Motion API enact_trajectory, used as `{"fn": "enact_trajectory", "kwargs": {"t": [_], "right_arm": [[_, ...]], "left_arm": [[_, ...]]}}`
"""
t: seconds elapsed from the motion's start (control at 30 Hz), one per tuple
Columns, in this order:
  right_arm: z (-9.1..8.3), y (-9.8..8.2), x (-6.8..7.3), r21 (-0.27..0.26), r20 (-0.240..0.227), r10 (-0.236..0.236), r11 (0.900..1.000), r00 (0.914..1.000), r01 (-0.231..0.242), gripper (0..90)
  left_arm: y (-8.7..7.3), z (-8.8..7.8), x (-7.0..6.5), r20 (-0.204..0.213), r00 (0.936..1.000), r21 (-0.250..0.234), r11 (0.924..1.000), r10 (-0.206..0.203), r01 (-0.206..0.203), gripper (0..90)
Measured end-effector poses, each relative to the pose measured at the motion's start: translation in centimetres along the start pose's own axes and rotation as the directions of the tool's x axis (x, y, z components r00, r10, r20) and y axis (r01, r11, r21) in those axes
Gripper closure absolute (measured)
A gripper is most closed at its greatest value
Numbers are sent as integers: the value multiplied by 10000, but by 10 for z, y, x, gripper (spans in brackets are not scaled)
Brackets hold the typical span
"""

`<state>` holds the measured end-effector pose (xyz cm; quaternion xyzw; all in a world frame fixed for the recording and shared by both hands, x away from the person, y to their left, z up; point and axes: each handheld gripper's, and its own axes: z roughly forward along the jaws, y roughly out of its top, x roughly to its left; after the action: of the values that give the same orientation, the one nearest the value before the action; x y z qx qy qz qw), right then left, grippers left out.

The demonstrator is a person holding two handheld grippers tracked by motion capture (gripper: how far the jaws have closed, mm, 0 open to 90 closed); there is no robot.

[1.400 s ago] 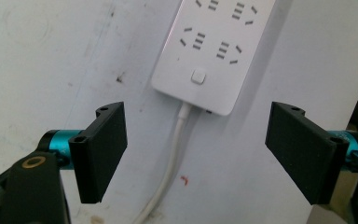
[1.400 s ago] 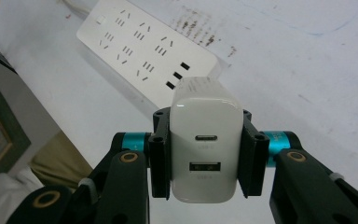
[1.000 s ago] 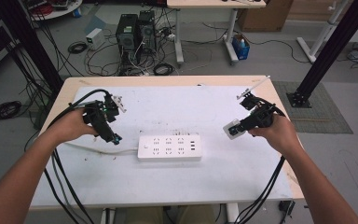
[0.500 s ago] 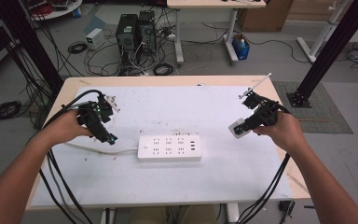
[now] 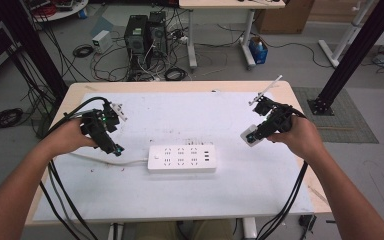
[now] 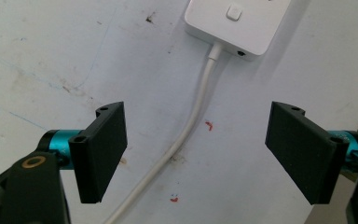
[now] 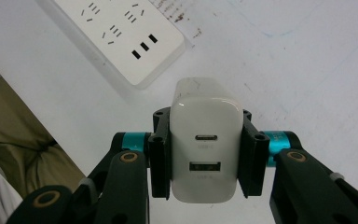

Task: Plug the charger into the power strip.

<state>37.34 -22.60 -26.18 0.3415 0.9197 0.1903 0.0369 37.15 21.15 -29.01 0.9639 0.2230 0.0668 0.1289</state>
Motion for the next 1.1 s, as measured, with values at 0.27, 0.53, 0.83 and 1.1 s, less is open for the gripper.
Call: {"fn": "enact_trajectory", "kwargs": {"t": [0.27, 0.53, 0.83, 1.1], "right_arm": [[7, 23, 11, 334, 5, -1203, 9922, 9927, 1202, 623], [33, 61, 24, 941, -345, -2492, 9633, 9678, 2514, 623], [58, 85, 44, 1072, -910, -3866, 9124, 9177, 3950, 623], [102, 104, 64, 1694, -1164, -4840, 8507, 8673, 4975, 624]], "left_arm": [[-2, 7, 1, 124, 9999, 16, 10000, 48, -48, 208], [-5, 14, 0, 115, 9999, 19, 9999, -100, 100, 208], [-5, 21, -2, 148, 9998, 192, 9998, 96, -99, 208], [-13, 29, 1, 283, 9996, 89, 10000, -20, 17, 208]]}}
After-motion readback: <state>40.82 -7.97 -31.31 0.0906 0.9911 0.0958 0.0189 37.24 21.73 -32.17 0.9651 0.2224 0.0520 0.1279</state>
